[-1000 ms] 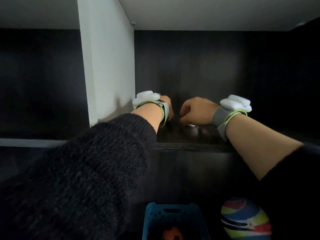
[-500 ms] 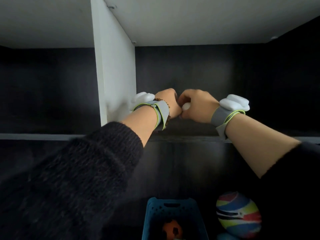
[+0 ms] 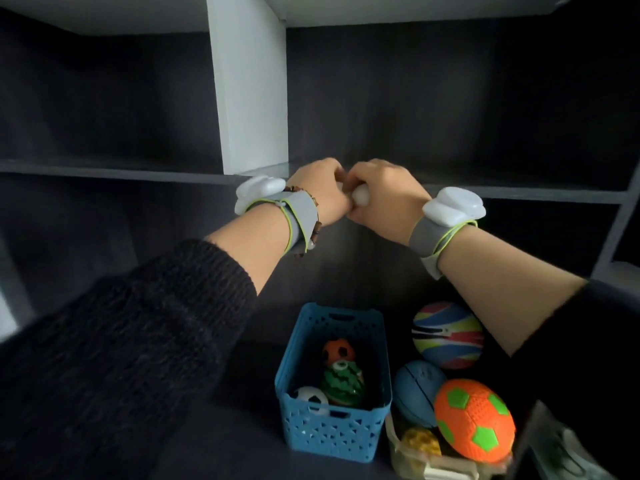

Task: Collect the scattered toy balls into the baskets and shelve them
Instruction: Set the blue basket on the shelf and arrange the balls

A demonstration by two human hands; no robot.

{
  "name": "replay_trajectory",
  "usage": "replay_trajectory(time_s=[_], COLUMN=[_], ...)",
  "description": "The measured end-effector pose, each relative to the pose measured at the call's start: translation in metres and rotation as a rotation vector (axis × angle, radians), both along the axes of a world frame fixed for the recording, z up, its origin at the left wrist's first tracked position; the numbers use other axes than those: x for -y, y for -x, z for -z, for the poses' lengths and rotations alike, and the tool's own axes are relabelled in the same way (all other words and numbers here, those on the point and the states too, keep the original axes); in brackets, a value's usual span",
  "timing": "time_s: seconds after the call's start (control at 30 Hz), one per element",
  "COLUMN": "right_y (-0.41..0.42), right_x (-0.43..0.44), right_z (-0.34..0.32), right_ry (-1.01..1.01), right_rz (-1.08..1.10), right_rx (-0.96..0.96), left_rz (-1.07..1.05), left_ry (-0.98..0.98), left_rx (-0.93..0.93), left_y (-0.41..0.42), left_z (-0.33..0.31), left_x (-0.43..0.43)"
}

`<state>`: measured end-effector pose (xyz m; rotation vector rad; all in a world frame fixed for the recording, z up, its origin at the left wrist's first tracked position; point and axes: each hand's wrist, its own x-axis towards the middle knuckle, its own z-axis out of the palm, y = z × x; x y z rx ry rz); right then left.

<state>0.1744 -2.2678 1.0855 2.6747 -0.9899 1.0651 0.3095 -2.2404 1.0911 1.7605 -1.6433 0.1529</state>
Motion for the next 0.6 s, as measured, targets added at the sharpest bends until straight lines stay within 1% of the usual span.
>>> replay_trajectory(time_s=[0.17, 0.27, 0.43, 0.6], right_y=[0.001, 0.000, -0.006, -0.015], right_x=[-0.014, -0.013, 0.005, 0.031], right_z=[0.050, 0.087, 0.167, 0.241], right_ry=[-0.103, -0.193, -0.398, -0.598], right_rz=[-0.008, 0.005, 0.052, 0.120], right_rx=[-0.016, -0.025, -0.111, -0.196], left_rz=[-0.031, -0.031, -0.060, -0.038], left_ry=[-0.097, -0.182, -0.381, -0.579], left_rx=[-0.067, -0.085, -0.122, -0.092], left_y=[0.004, 0.005, 0.000, -0.012], left_z=[0.050, 0.091, 0.179, 0.252], left_x=[-0.014, -0.012, 0.000, 0.026])
